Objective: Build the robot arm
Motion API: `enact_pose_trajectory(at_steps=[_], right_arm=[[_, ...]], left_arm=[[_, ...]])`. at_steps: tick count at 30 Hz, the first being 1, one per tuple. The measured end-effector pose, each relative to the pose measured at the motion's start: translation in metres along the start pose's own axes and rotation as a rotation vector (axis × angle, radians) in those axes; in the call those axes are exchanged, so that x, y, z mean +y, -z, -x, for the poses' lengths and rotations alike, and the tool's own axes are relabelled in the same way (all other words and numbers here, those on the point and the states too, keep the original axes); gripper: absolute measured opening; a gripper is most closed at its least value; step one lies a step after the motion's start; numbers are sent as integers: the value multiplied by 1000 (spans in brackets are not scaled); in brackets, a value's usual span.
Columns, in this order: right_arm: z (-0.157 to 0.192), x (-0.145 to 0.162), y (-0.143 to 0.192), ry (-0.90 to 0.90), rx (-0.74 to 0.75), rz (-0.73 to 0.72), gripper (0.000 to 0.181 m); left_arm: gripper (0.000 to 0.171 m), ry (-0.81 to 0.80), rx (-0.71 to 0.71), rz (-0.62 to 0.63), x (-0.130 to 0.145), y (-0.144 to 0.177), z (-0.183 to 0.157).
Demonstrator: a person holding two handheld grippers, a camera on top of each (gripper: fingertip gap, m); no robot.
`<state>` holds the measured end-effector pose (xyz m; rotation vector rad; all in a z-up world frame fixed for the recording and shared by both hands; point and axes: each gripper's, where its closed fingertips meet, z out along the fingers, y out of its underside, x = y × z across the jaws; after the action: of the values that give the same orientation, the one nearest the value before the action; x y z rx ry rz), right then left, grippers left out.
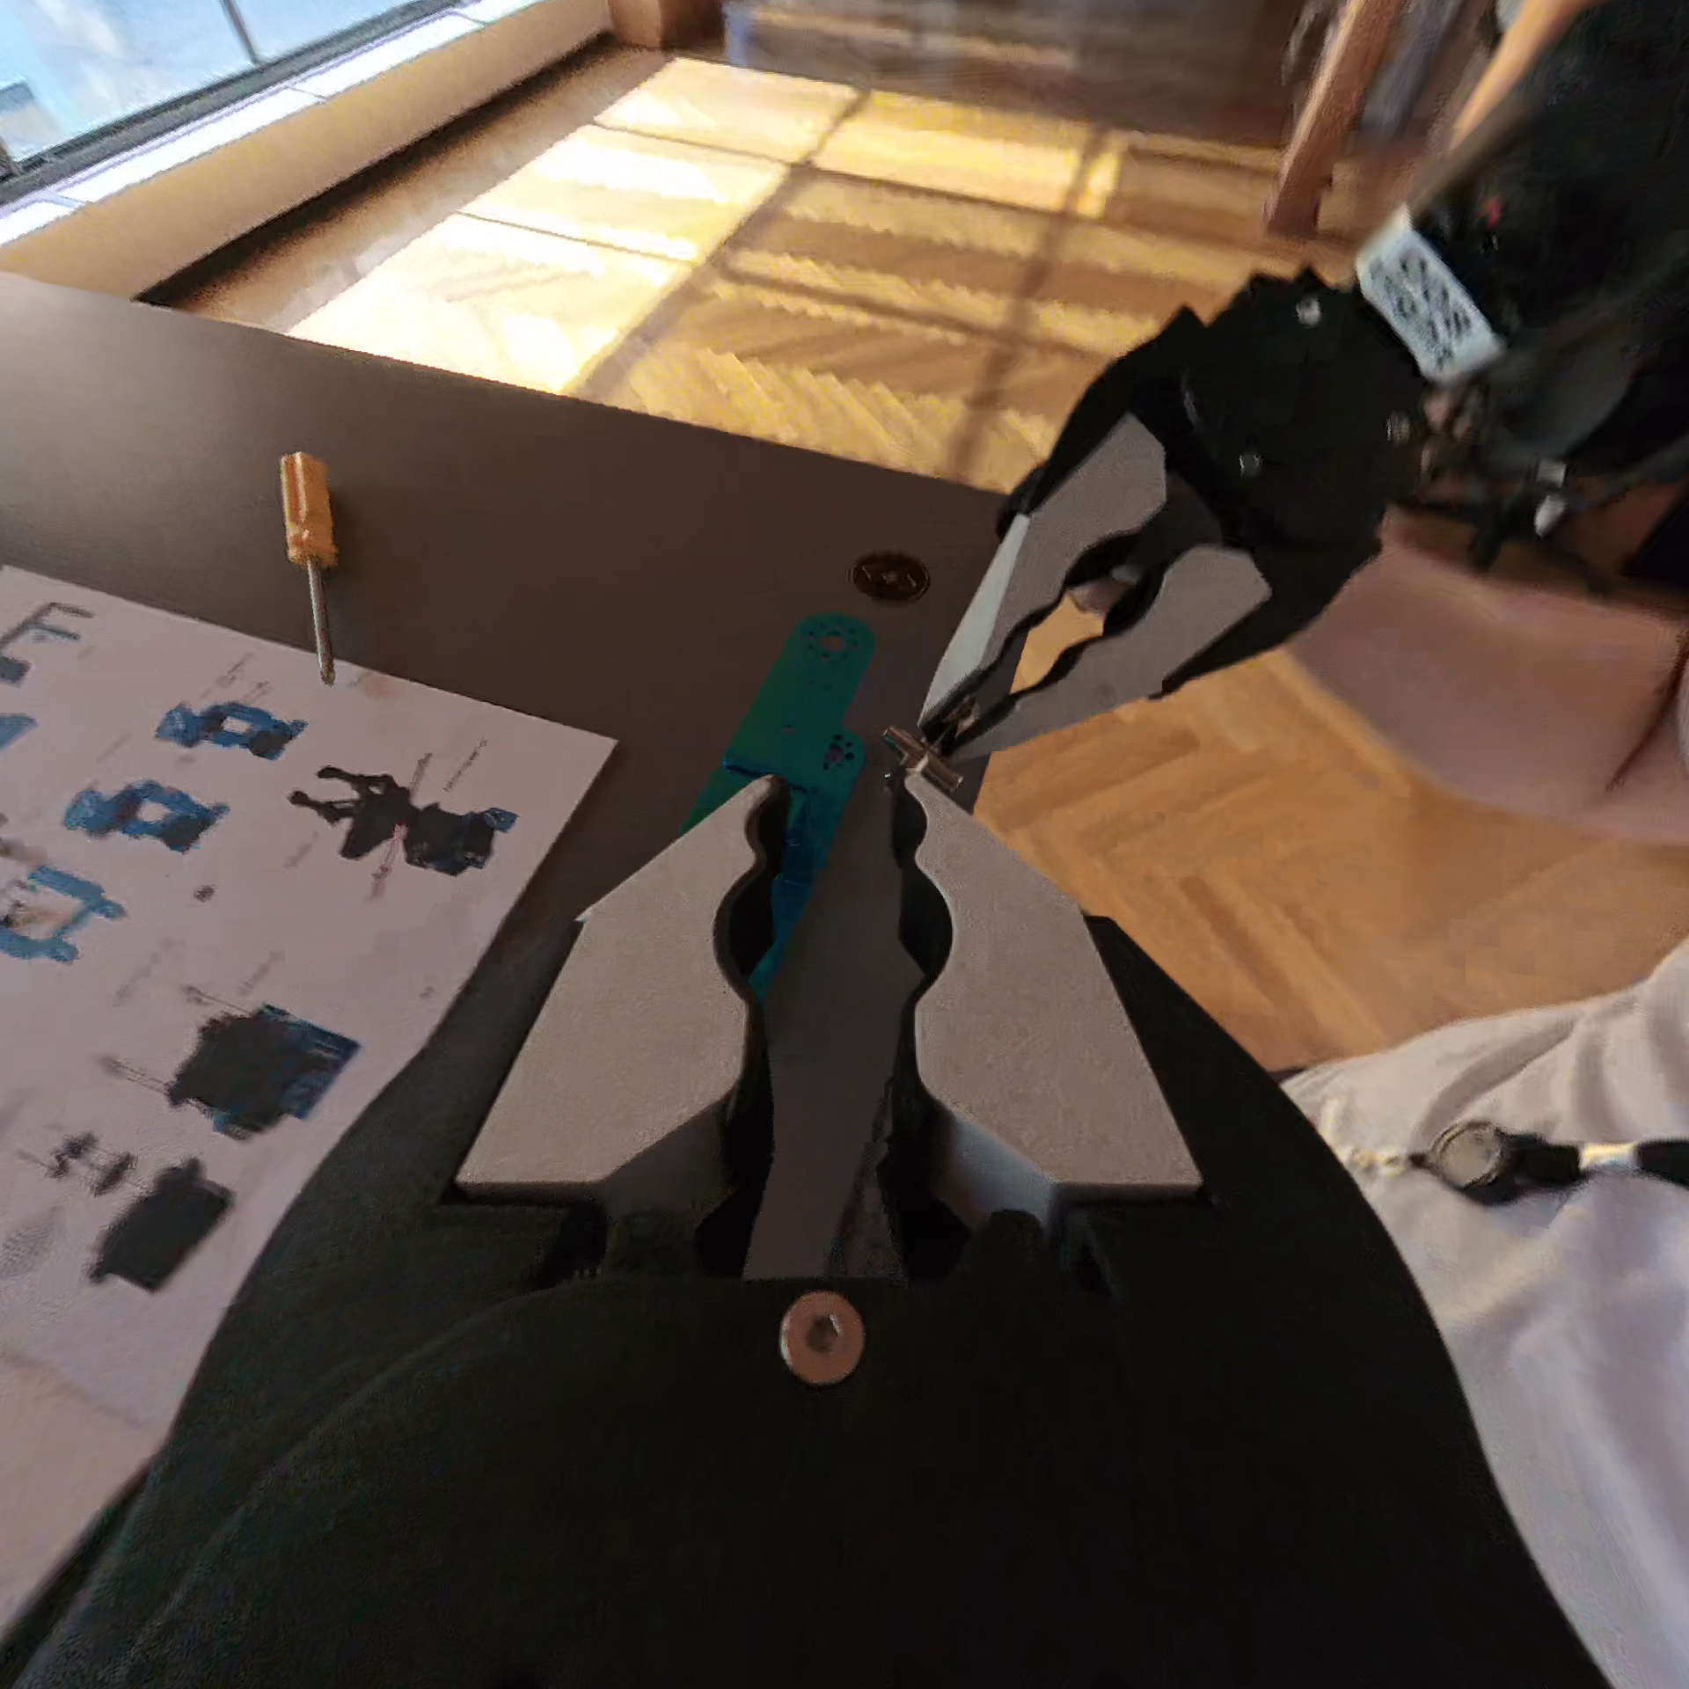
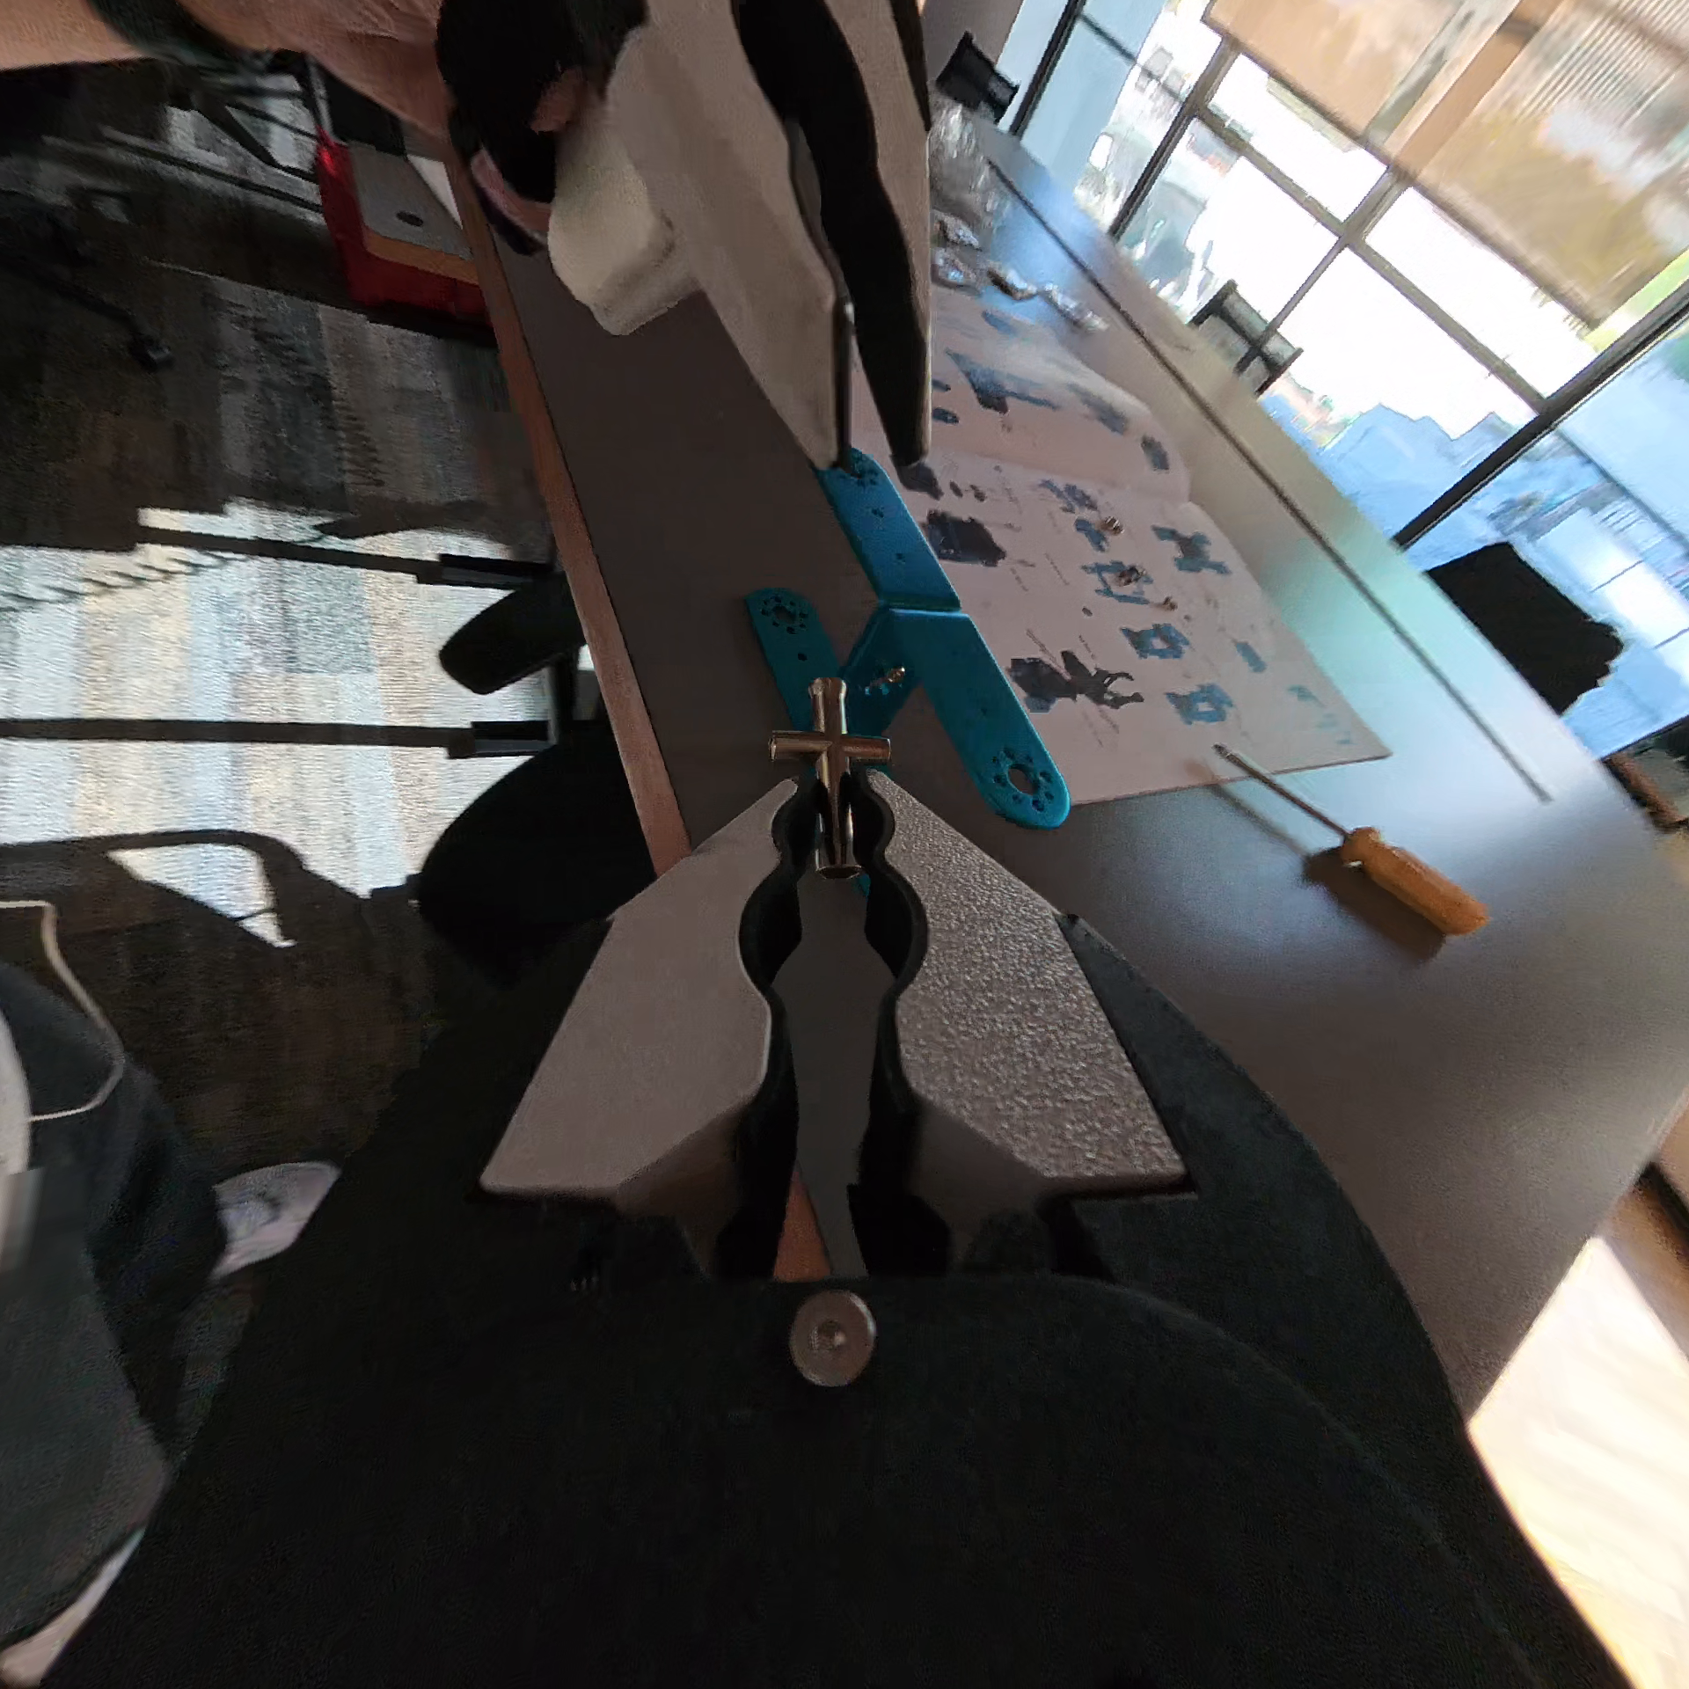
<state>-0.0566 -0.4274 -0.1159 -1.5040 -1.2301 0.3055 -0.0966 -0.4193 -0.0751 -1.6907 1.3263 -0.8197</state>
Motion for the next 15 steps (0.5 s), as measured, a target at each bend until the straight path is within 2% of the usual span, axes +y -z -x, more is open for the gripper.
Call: enact_pose_trajectory(at_steps=[2,5,7,8,9,10,15], right_arm=[[10,-9,5,113,81,-43,7],[21,-20,9,203,140,-108,7],[24,-24,11,265,161,-126,7],[27,-26,12,286,152,-135,6],[30,-27,12,297,142,-146,6],[32,-28,13,306,125,-155,6],[33,-32,17,246,106,-224,7]], left_arm=[[19,137,-5,-84,6,1,-18],[26,294,30,-114,22,-13,-37],[27,388,104,-168,22,-21,-47],[22,441,144,-198,21,-24,-49],[11,488,197,-223,19,-25,-53],[7,528,254,-248,17,-25,-57],[6,696,359,-350,14,-23,-60]])
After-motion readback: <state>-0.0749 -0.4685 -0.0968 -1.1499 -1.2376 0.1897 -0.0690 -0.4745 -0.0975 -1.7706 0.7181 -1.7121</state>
